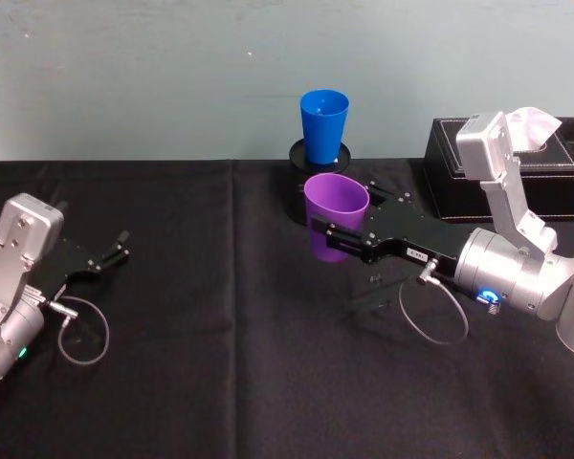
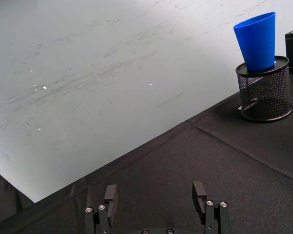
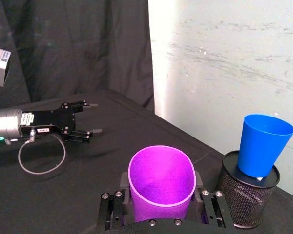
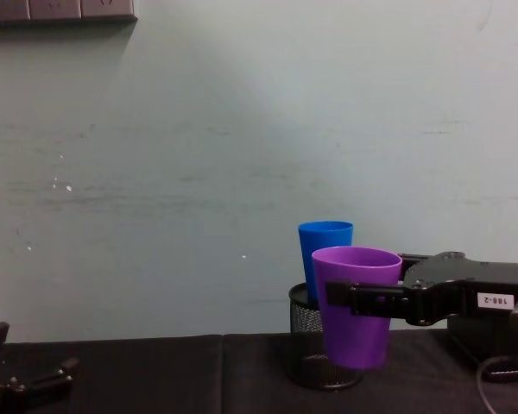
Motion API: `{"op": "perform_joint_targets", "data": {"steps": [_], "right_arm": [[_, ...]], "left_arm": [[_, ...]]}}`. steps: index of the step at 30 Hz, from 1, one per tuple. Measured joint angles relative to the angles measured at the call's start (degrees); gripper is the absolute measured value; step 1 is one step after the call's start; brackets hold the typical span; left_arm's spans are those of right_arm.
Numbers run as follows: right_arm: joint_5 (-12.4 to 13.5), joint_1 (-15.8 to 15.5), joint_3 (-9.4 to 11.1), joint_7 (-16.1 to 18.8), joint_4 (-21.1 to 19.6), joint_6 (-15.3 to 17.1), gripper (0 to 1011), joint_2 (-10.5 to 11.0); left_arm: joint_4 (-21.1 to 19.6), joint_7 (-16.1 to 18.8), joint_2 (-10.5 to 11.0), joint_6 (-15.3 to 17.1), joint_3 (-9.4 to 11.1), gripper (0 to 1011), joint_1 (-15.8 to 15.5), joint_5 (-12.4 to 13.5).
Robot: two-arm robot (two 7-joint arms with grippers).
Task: Pick up one cup with a gripper and tap it against the other cup.
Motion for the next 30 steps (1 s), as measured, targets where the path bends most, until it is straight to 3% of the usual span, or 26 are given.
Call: {"op": "perform_joint_targets", "data": {"steps": [30], "right_arm": [[0.0, 0.19, -0.3, -0.01, 0.26, -0.05, 718, -0.03]], "left_arm": [[0.0, 0.0, 0.0, 0.0, 0.0, 1000, 0.0, 0.0]]}}
